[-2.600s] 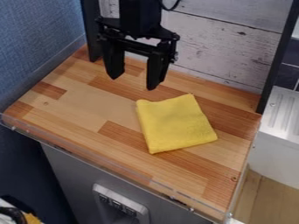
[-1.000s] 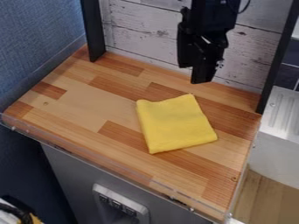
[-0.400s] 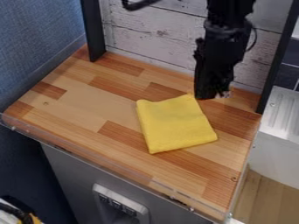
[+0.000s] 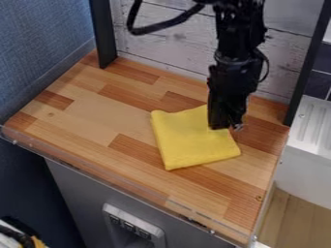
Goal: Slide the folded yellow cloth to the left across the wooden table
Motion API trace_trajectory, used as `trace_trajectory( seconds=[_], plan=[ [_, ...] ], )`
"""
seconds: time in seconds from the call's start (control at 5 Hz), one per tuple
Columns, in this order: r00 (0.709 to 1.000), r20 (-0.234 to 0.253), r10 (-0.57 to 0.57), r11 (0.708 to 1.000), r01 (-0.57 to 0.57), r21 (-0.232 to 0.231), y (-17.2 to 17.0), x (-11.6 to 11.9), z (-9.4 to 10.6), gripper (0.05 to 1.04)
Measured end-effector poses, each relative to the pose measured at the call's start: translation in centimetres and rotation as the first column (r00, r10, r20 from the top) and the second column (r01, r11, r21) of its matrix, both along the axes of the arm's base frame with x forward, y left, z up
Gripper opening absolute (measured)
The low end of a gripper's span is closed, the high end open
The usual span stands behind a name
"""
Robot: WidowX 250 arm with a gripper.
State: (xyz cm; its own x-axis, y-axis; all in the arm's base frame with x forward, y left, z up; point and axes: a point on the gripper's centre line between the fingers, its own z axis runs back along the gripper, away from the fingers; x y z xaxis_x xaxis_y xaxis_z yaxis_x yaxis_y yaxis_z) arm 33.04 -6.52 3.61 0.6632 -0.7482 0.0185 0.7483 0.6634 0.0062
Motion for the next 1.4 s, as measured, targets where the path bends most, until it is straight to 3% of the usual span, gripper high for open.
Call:
trace_trajectory(
  seconds=[0.8, 1.2, 1.4],
  plan=[
    [0.999, -0.027, 0.031, 0.999, -0.031, -0.023, 0.9, -1.6, -2.1, 0.063],
    [0.975, -0.045, 0.218, 0.976, -0.218, -0.001, 2.5, -2.7, -2.6, 0.063],
    [0.936, -0.051, 0.349, 0.937, -0.348, 0.023, 4.1, -3.3, -2.5, 0.063]
  ],
)
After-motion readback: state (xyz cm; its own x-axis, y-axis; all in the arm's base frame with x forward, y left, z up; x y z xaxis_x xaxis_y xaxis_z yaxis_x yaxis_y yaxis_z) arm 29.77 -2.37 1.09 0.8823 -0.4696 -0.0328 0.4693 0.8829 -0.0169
